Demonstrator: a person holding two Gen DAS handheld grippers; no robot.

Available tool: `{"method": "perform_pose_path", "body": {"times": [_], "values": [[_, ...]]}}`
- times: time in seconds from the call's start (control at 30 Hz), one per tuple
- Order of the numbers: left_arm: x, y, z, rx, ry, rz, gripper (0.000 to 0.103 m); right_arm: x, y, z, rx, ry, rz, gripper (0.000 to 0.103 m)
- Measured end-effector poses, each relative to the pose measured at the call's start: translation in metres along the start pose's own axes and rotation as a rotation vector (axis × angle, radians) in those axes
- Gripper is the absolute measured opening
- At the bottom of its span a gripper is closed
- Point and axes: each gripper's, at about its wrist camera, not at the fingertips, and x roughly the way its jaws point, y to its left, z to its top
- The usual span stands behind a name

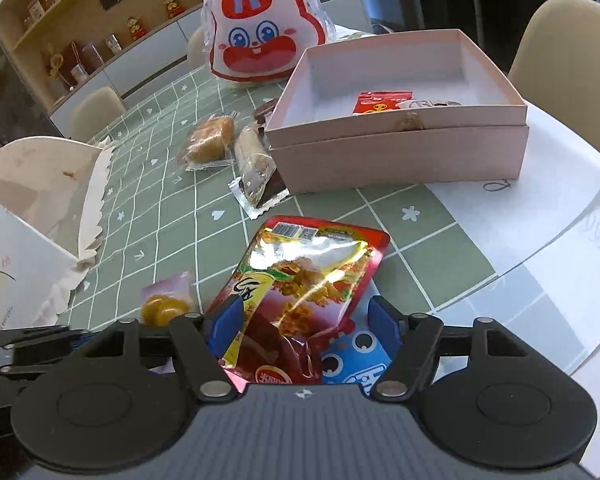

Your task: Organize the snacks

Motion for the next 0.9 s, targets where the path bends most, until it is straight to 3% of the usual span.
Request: {"method": "perform_pose_path", "body": {"times": [0.03, 0.1, 0.17, 0.3, 0.4, 0.5, 0.7, 0.8, 0.9], "values": [[0.004, -0.002, 0.001, 0.006, 0.007, -0.005, 0.031, 0.0, 0.0, 0.001, 0.004, 0.001, -0.002, 0.065], [0.011, -0.005, 0.002, 0.016, 0.025, -0.018, 0.031, -0.003, -0.002, 0.003, 0.03, 0.013, 0.029, 0.039], [0.013, -0.006, 0.003, 0.026, 0.033, -0.027, 0.031, -0.014, -0.002, 0.006, 0.055, 0.005, 0.111, 0.027], [0.016, -0.004, 0.002, 0.033, 0.054, -0.034, 0.031, -0.022, -0.005, 0.009, 0.11, -0.009, 0.214, 0.029], [0.016, -0.003, 0.002, 0.039, 0.062, -0.038, 0.031, 0.005, -0.013, 0.011, 0.159, 0.037, 0.219, 0.029], [0.014, -0.006, 0.003, 0.055, 0.066, -0.016, 0.031, 0.028, -0.021, 0.011, 0.254, 0.089, 0.29, 0.025], [-0.001, -0.021, 0.008, 0.082, 0.05, -0.039, 0.031, -0.001, -0.006, 0.019, 0.13, 0.026, 0.251, 0.019], [-0.01, -0.038, 0.008, 0.123, 0.034, -0.071, 0.031, -0.028, -0.017, 0.022, 0.134, -0.021, 0.239, 0.019], [-0.02, -0.057, 0.008, 0.154, 0.02, -0.123, 0.031, -0.055, -0.032, 0.025, 0.126, -0.072, 0.171, 0.019]]}}
